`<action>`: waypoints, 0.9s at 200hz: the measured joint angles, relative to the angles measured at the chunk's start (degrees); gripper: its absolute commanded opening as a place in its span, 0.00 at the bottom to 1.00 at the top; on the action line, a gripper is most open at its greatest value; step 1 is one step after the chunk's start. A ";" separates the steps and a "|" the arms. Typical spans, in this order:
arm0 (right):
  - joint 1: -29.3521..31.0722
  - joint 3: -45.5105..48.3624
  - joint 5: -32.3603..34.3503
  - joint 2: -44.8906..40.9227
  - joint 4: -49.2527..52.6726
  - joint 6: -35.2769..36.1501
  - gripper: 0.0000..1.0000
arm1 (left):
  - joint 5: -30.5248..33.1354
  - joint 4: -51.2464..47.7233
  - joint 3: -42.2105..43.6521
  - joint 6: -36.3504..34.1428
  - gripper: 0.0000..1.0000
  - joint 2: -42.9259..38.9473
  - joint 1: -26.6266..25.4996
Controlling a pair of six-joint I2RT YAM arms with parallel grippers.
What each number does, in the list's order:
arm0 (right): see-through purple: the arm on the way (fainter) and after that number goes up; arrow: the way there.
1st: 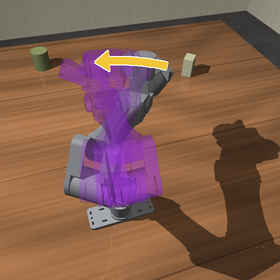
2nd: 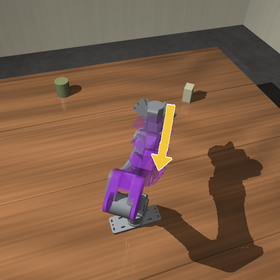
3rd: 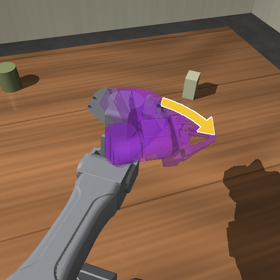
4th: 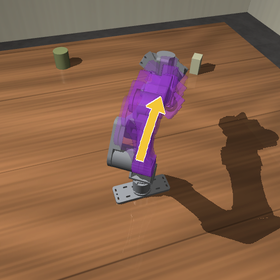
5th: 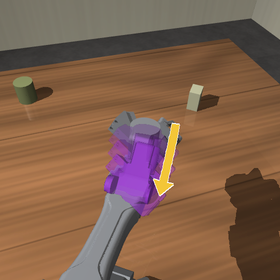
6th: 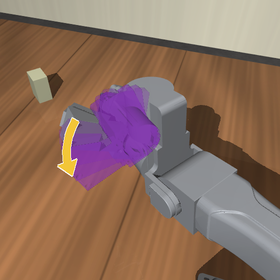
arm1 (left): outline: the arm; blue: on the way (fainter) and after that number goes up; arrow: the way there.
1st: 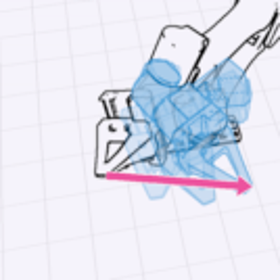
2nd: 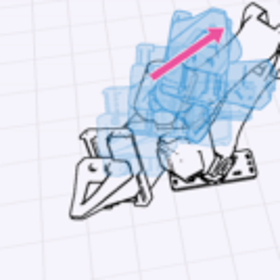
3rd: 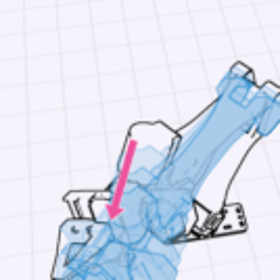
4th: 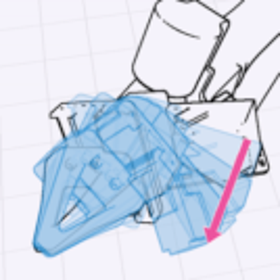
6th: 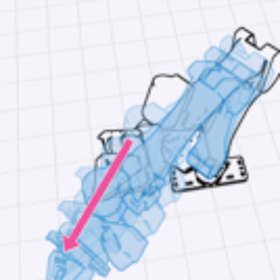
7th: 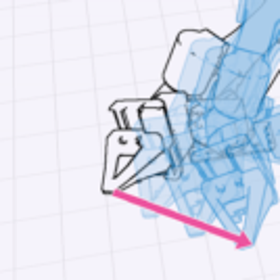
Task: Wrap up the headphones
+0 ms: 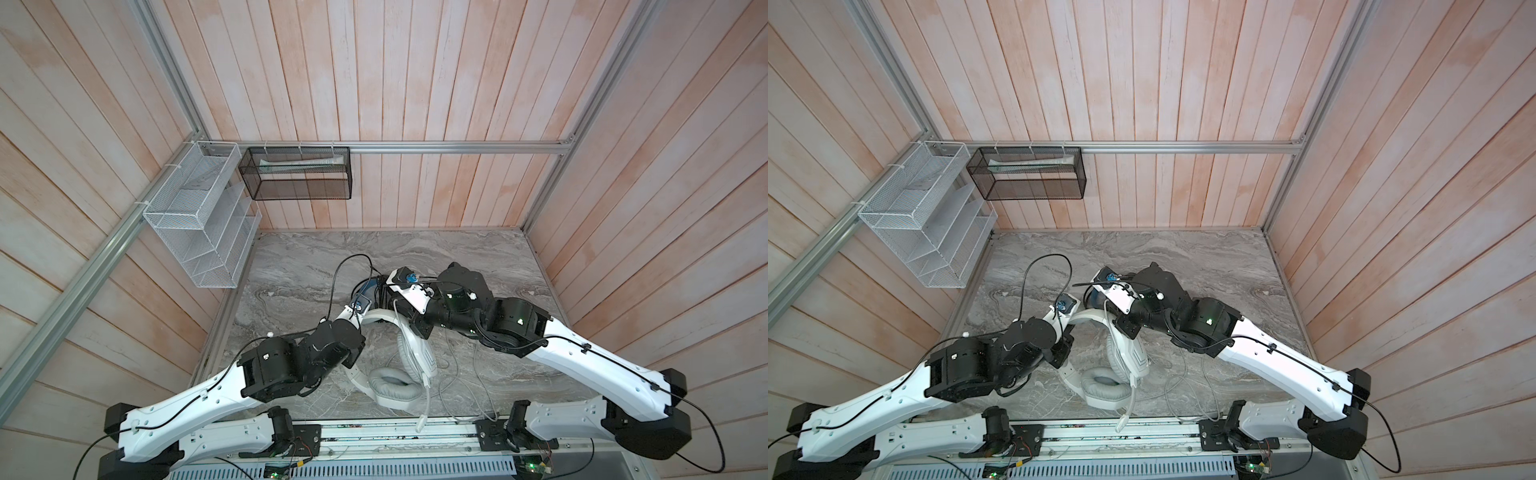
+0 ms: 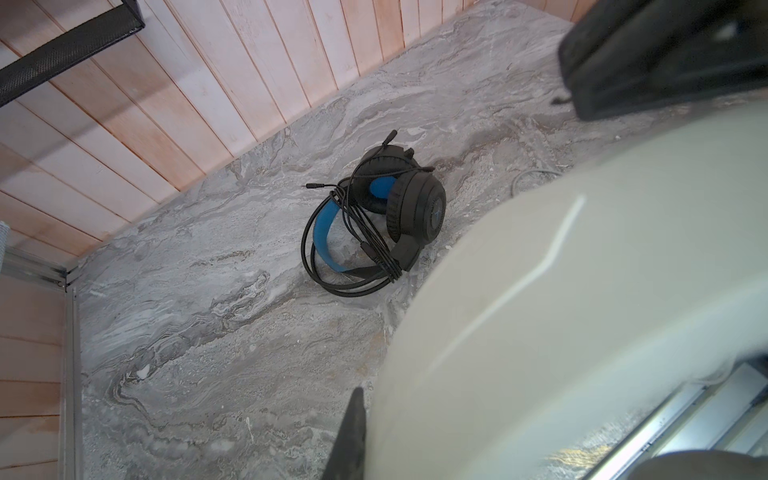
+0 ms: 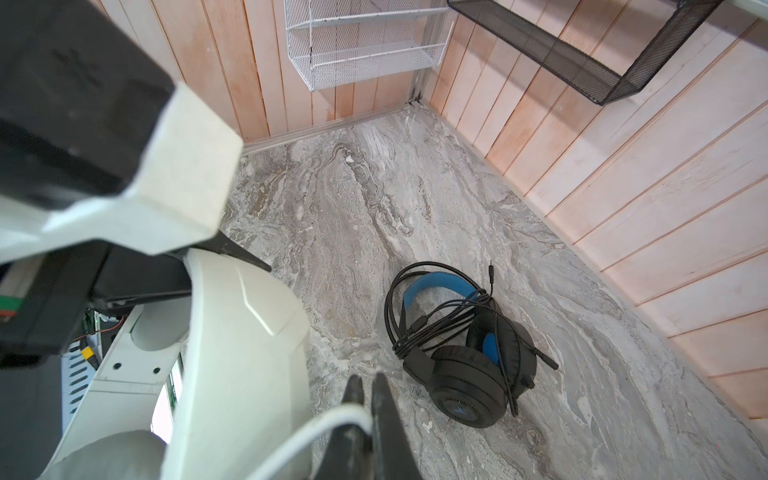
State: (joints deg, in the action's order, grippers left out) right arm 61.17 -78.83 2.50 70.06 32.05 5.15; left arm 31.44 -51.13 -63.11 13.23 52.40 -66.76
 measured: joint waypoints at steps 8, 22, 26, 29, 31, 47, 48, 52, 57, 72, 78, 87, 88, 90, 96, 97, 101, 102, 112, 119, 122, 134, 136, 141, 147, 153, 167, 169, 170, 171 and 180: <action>-0.22 0.00 0.04 -0.35 -0.48 -0.70 0.23 | -0.39 0.44 0.00 0.42 0.00 -0.83 -0.02; -0.66 0.00 0.26 -0.90 -1.18 -1.20 0.34 | -1.66 1.27 0.00 1.18 0.00 -2.14 -0.11; -0.74 0.00 0.28 -1.03 -1.29 -1.01 0.36 | -1.99 1.51 0.00 1.44 0.00 -2.51 -0.17; -0.85 0.00 0.31 -1.14 -1.36 -1.38 0.40 | -2.25 1.70 0.00 1.66 0.00 -2.73 -0.20; -0.90 0.00 0.39 -1.20 -1.42 -1.03 0.41 | -2.49 1.90 0.00 1.79 0.00 -2.89 -0.24; -1.01 0.00 0.63 -1.75 -1.88 -1.79 0.49 | -3.65 3.23 -0.02 3.06 0.00 -3.78 -0.35; -1.01 0.00 0.61 -1.79 -1.92 -1.99 0.50 | -3.80 3.37 -0.02 3.19 0.00 -3.82 -0.33; -1.01 0.00 0.68 -1.92 -1.99 -1.73 0.51 | -4.07 3.61 -0.02 3.43 0.00 -3.93 -0.35; -1.01 0.00 0.70 -2.10 -2.10 -1.99 0.54 | -4.44 4.00 -0.02 3.80 0.00 -4.11 -0.35; -1.09 -0.02 1.09 -2.73 -2.21 -2.08 0.66 | -5.55 4.68 -0.02 4.66 0.00 -4.66 -0.35; -1.22 -0.02 1.33 -3.02 -2.25 -2.23 0.69 | -6.01 5.07 -0.02 5.05 0.00 -4.92 -0.35; -1.29 -0.04 1.60 -3.41 -2.29 -2.51 0.72 | -6.78 5.86 -0.02 5.64 0.00 -5.31 -0.39; -1.29 -0.04 1.60 -3.43 -2.27 -2.62 0.72 | -6.84 5.99 -0.02 5.75 0.00 -5.38 -0.39; -1.31 -0.04 1.68 -3.54 -2.29 -2.54 0.73 | -7.06 6.12 -0.02 5.86 0.00 -5.49 -0.39; -1.33 -0.09 1.84 -3.85 -2.25 -2.67 0.74 | -7.45 6.38 -0.02 6.16 0.00 -5.73 -0.37; -1.33 -0.11 1.86 -3.87 -2.27 -2.60 0.74 | -7.56 6.45 -0.02 6.21 0.00 -5.79 -0.37; -1.33 -0.24 1.95 -4.02 -2.14 -2.64 0.76 | -7.93 6.71 -0.02 6.47 0.00 -5.97 -0.37; -1.33 -0.26 1.97 -4.04 -2.12 -2.71 0.77 | -8.02 6.78 -0.02 6.51 0.00 -5.99 -0.37; -1.33 -0.92 2.01 -4.24 -1.81 -2.54 0.80 | -8.96 7.54 -0.02 7.08 0.00 -6.27 -0.31; -1.33 -1.60 2.12 -4.24 -1.55 -2.54 0.81 | -9.51 8.20 -0.02 7.56 0.00 -6.36 -0.26; -1.33 -1.86 2.14 -4.24 -1.46 -2.73 0.82 | -9.77 8.41 -0.02 7.76 0.00 -6.36 -0.26; -1.33 -2.91 2.34 -4.22 -0.90 -2.56 0.85 | -10.47 9.35 -0.02 8.48 0.00 -6.34 -0.26; -1.33 -3.06 2.36 -4.24 -0.81 -2.69 0.85 | -10.64 9.46 -0.02 8.59 0.00 -6.34 -0.26; -1.33 -3.39 2.56 -4.24 -0.61 -2.56 0.86 | -10.88 9.68 -0.02 8.92 0.00 -6.34 -0.24; -1.33 -3.63 2.78 -4.26 -0.50 -2.56 0.86 | -11.30 10.01 -0.02 9.29 0.00 -6.36 -0.11; -1.33 -3.69 3.04 -4.35 -0.33 -2.56 0.87 | -11.56 10.25 -0.02 9.66 0.00 -6.36 0.02; -1.40 -3.52 3.69 -4.74 0.17 -2.56 0.89 | -11.98 10.54 -0.11 10.88 0.00 -6.40 0.50; -1.49 -3.37 3.78 -4.87 0.11 -2.60 0.89 | -12.02 10.58 -0.15 11.08 0.00 -6.45 0.57; -1.53 -3.34 3.78 -4.92 0.07 -2.60 0.89 | -12.07 10.58 -0.15 11.13 0.00 -6.47 0.61; -1.55 -3.28 3.78 -4.96 0.04 -2.60 0.89 | -12.15 10.58 -0.17 11.21 0.00 -6.47 0.66; -1.92 -2.43 3.91 -5.79 -0.09 -2.62 0.89 | -12.52 10.69 -0.33 11.96 0.00 -6.64 1.03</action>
State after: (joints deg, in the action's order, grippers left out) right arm 59.24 -81.25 6.42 64.27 31.97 2.52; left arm 18.92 -40.45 -63.44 25.19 45.76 -65.73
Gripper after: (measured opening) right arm 0.887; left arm 0.107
